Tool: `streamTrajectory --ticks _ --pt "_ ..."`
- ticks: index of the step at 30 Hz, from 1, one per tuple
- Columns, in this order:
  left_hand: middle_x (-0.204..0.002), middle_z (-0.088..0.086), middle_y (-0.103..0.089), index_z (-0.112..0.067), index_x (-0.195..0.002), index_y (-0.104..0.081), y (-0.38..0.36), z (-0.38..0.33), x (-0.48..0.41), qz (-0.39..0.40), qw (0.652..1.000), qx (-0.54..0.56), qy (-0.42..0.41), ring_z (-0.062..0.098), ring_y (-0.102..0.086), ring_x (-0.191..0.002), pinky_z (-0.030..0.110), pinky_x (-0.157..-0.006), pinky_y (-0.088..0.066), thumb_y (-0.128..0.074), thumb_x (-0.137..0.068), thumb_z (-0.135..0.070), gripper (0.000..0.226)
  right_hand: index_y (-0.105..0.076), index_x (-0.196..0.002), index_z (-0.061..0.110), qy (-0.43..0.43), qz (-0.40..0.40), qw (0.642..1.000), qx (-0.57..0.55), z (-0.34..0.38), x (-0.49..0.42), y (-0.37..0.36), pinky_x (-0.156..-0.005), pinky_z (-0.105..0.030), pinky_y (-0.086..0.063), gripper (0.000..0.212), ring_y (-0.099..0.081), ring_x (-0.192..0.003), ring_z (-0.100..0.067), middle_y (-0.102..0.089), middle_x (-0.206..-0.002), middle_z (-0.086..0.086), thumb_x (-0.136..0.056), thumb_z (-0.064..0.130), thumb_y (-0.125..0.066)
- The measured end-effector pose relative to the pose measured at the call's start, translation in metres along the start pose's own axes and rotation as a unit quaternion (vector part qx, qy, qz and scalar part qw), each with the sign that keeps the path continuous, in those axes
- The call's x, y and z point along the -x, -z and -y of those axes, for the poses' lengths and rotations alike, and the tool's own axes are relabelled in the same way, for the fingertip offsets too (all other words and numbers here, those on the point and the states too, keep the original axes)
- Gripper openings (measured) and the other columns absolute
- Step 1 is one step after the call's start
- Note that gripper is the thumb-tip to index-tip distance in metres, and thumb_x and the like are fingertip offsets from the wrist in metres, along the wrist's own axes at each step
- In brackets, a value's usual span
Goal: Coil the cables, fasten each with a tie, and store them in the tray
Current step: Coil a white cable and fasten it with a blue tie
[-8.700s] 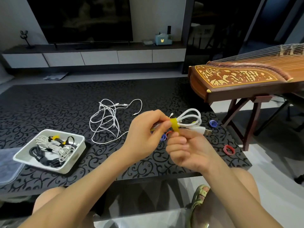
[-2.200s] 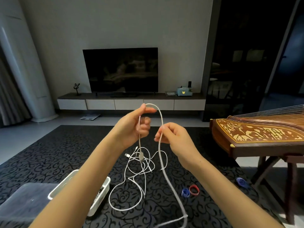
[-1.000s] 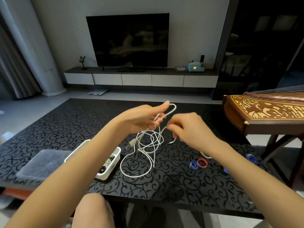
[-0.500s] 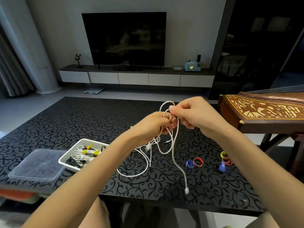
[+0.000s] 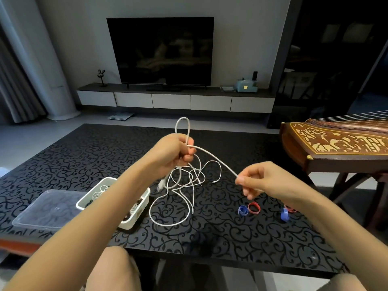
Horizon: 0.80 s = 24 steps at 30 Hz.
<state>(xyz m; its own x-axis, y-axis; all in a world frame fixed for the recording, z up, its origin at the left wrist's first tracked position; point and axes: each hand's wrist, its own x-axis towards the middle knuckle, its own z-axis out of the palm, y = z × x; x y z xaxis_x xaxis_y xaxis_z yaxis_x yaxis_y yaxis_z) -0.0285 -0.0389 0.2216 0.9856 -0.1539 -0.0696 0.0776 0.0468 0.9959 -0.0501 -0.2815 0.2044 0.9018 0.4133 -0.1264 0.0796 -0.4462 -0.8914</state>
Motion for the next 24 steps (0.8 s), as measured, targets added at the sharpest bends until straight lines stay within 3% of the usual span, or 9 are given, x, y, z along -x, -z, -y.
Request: streamTrajectory --ticks 3,6,8,9,14,18,21,24 --pt "-0.063 0.006 -0.048 -0.005 -0.075 -0.05 0.0 0.004 0.003 0.013 0.999 -0.035 0.012 0.009 -0.041 -0.046 0.014 -0.037 -0.027 -0.032 -0.076 0.016 0.027 -0.075 -0.081 0.019 0.074 -0.132 0.986 0.073 0.001 -0.001 0.001 -0.066 -0.018 -0.048 0.011 -0.063 -0.07 -0.007 -0.071 -0.079 0.001 -0.084 0.027 -0.068" --pt "-0.064 0.003 -0.05 -0.008 -0.083 -0.053 -0.012 0.014 0.005 0.045 0.997 -0.035 0.044 0.009 -0.044 -0.049 0.013 -0.041 -0.032 -0.046 -0.085 0.007 0.017 -0.076 -0.081 0.023 0.144 -0.223 0.959 0.102 0.012 -0.01 -0.009 -0.068 -0.018 -0.047 0.009 -0.061 -0.072 -0.004 -0.068 -0.078 0.009 -0.083 0.028 -0.069" --pt "-0.064 0.002 -0.052 -0.009 -0.089 -0.051 -0.018 0.019 0.006 0.074 0.996 0.018 0.049 0.01 -0.045 -0.052 0.015 -0.043 -0.032 -0.06 -0.086 -0.01 0.01 -0.076 -0.078 0.018 0.167 -0.238 0.956 0.028 0.02 -0.016 -0.02 -0.056 -0.012 -0.045 0.011 -0.058 -0.057 -0.002 -0.068 -0.067 0.007 -0.084 0.022 -0.069" --pt "-0.064 0.002 -0.053 -0.008 -0.092 -0.052 -0.02 0.023 0.006 0.09 0.994 0.048 0.051 0.01 -0.046 -0.053 0.015 -0.043 -0.032 -0.065 -0.083 -0.021 0.021 -0.075 -0.074 0.013 0.17 -0.234 0.957 -0.003 0.022 -0.018 -0.026 -0.05 -0.013 -0.042 0.014 -0.052 -0.049 -0.004 -0.064 -0.059 0.003 -0.085 0.018 -0.068" --pt "-0.066 0.0 -0.057 -0.017 -0.077 -0.072 -0.034 0.031 0.006 0.156 0.985 0.072 0.025 0.006 -0.049 -0.055 0.014 -0.045 -0.03 -0.059 -0.083 -0.046 0.033 -0.068 -0.062 0.005 0.163 -0.196 0.967 -0.027 0.026 -0.026 -0.05 -0.047 -0.018 -0.04 0.026 -0.048 -0.042 -0.003 -0.057 -0.046 0.003 -0.087 0.008 -0.06" --pt "-0.07 -0.003 -0.063 -0.014 -0.084 -0.07 -0.046 0.033 0.002 0.103 0.992 0.077 -0.005 0.006 -0.058 -0.06 0.017 -0.051 -0.044 -0.058 -0.086 -0.043 0.032 -0.062 -0.054 0.001 0.155 -0.203 0.967 0.015 0.028 -0.032 -0.06 -0.056 -0.034 -0.046 0.024 -0.057 -0.05 -0.016 -0.058 -0.049 -0.006 -0.077 0.004 -0.061" --pt "-0.066 0.0 -0.064 -0.013 -0.078 -0.067 -0.052 0.03 -0.002 0.033 0.998 0.044 -0.015 0.008 -0.058 -0.057 0.02 -0.05 -0.046 -0.04 -0.099 -0.041 0.044 -0.062 -0.055 -0.004 0.159 -0.213 0.964 0.017 0.024 -0.035 -0.065 -0.068 -0.042 -0.05 0.022 -0.063 -0.064 -0.015 -0.064 -0.062 -0.01 -0.076 0.003 -0.061" --pt "-0.064 0.002 -0.059 -0.014 -0.063 -0.055 -0.049 0.024 -0.005 -0.043 0.998 0.035 -0.04 0.012 -0.054 -0.057 0.023 -0.053 -0.047 -0.032 -0.101 -0.042 0.052 -0.072 -0.072 0.012 0.15 -0.222 0.963 0.022 0.013 -0.033 -0.066 -0.067 -0.036 -0.05 0.009 -0.055 -0.059 -0.006 -0.063 -0.06 -0.006 -0.078 0.018 -0.068"
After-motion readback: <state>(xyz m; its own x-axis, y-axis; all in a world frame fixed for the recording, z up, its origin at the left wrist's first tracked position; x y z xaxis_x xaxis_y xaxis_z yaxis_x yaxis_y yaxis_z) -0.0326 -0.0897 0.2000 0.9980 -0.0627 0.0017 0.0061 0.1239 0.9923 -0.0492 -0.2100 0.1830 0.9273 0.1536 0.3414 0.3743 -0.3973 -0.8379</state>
